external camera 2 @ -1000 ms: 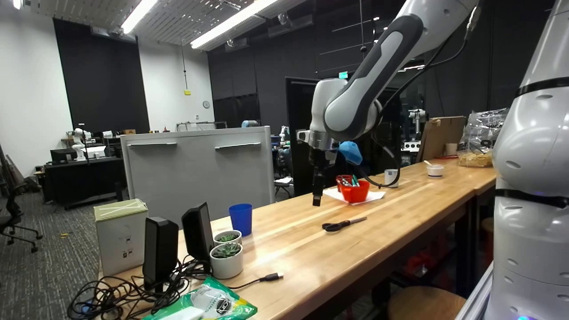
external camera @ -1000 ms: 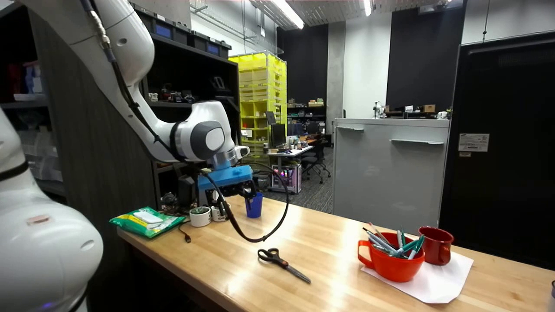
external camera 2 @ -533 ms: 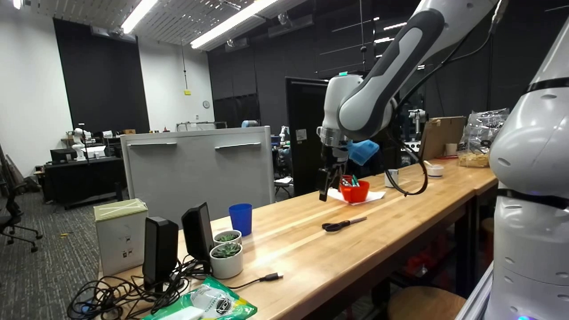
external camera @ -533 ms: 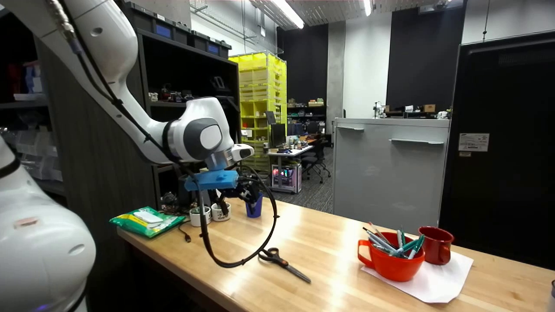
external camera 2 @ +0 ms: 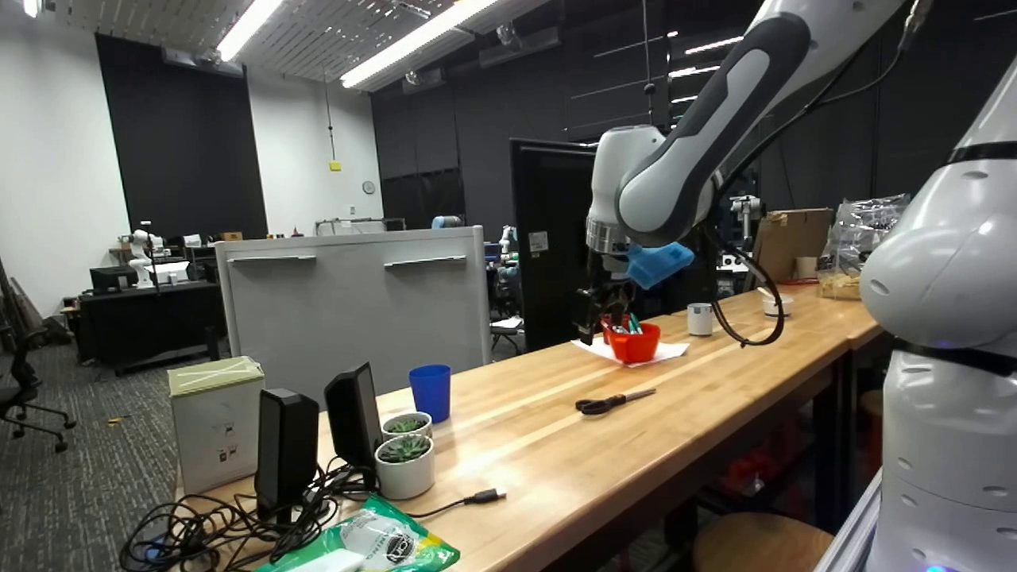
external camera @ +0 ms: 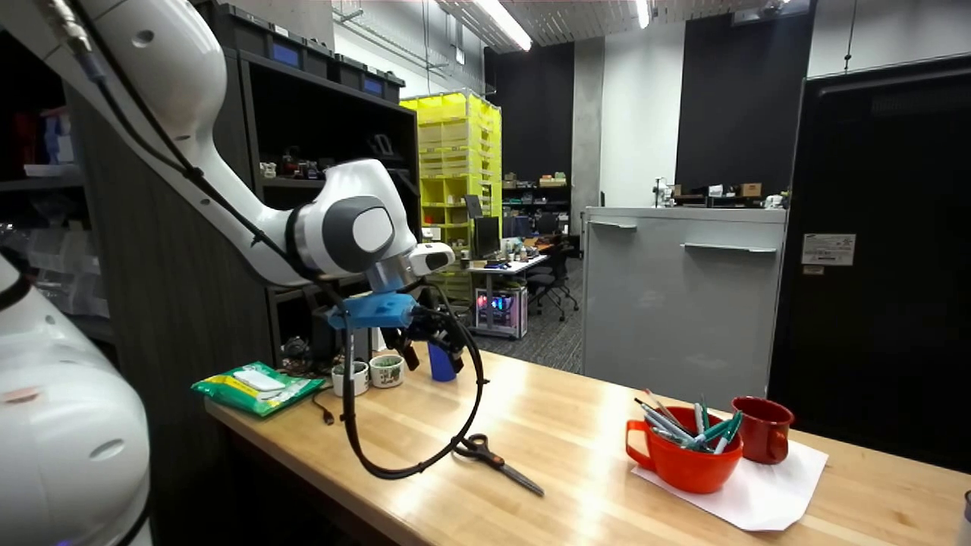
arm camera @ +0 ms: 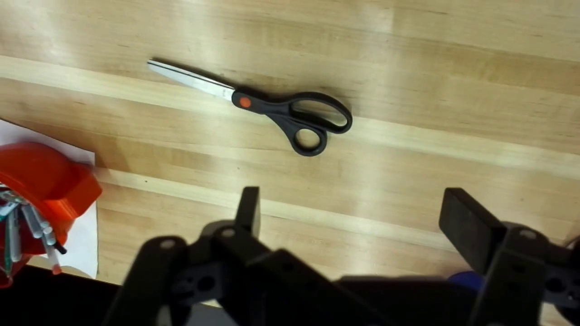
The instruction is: Move the black scissors forwards then rotate it clockwise.
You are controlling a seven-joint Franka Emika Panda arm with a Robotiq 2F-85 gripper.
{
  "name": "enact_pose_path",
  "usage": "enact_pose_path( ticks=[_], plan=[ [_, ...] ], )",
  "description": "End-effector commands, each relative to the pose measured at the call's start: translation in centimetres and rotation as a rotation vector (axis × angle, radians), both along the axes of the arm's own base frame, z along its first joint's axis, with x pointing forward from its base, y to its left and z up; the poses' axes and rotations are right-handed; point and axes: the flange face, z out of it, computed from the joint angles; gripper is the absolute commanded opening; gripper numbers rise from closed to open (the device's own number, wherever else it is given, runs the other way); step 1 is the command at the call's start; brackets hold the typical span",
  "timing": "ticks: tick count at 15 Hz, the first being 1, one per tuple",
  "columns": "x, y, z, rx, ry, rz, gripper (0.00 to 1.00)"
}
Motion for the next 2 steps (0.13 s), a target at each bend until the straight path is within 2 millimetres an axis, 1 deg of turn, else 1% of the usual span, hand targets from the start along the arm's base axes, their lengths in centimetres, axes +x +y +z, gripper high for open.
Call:
enact_pose_path(
  ticks=[1,2],
  plan=[
    [0.00,0.03,0.06,0.000,0.000,0.001,1.00],
    [0.00,0.06,0.06,0.000,0.000,0.001,1.00]
  ],
)
